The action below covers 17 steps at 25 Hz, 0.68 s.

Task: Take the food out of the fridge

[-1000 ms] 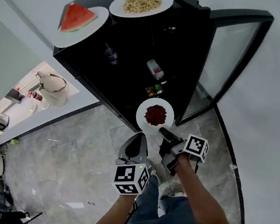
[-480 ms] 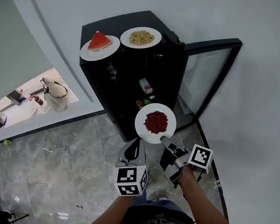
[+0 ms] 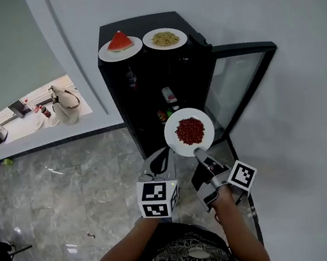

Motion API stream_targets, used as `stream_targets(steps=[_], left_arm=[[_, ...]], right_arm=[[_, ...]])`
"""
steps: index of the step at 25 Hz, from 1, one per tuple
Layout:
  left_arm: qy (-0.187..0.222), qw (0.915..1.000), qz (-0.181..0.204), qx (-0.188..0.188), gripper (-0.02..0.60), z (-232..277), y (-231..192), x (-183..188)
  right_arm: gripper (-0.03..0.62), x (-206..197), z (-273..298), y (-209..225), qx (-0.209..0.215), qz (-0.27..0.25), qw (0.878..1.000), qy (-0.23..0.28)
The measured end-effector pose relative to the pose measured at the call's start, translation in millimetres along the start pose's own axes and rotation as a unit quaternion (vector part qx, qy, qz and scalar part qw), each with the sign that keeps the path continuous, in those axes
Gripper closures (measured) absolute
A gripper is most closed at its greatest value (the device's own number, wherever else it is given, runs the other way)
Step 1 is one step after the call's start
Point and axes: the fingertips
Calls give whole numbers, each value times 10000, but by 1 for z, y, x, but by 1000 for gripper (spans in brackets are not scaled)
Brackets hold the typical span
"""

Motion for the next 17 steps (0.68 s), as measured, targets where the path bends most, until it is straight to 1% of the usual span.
stream_targets(steps=[11,17], left_arm=[[-26,10000,15,76,581,-2,4,3],[-34,10000,29,25,581,2,8,2]], right_arm=[[583,1,-5,-1,50,96,9999,2],[583,5,-4,-3,107,118,9999,22]])
Point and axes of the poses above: the fingertips, and each gripper's own axes: z forward along the fingers, y to its right, x out of its top
